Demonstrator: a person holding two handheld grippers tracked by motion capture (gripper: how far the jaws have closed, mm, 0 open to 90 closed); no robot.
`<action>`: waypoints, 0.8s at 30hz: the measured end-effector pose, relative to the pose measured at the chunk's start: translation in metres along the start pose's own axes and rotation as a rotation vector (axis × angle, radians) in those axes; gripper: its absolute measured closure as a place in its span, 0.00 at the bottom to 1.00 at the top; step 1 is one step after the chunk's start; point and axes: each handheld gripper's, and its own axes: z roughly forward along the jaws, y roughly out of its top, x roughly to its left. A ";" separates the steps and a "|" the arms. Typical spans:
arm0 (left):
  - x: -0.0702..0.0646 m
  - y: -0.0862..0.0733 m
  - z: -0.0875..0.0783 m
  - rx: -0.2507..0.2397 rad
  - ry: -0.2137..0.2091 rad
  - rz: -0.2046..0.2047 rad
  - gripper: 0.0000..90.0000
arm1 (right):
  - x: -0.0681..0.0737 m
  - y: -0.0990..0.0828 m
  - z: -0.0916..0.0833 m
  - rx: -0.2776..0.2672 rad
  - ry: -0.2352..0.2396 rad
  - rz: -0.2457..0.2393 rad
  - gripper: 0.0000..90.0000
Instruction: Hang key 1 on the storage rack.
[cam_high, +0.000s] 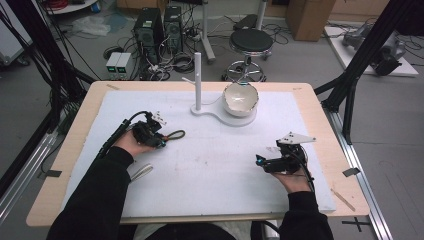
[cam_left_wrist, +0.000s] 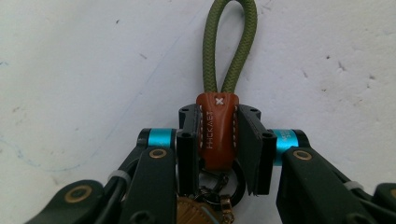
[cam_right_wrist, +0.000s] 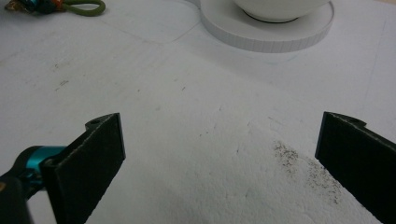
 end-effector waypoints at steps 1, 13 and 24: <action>0.001 0.000 -0.002 0.001 -0.003 -0.001 0.78 | -0.001 0.000 0.000 -0.003 -0.002 -0.005 0.01; 0.005 0.000 -0.029 -0.066 -0.003 -0.024 0.78 | 0.000 0.000 -0.002 -0.012 0.006 0.011 0.01; 0.014 0.010 -0.054 -0.093 -0.007 -0.031 0.78 | -0.001 0.000 -0.003 -0.013 0.007 0.014 0.01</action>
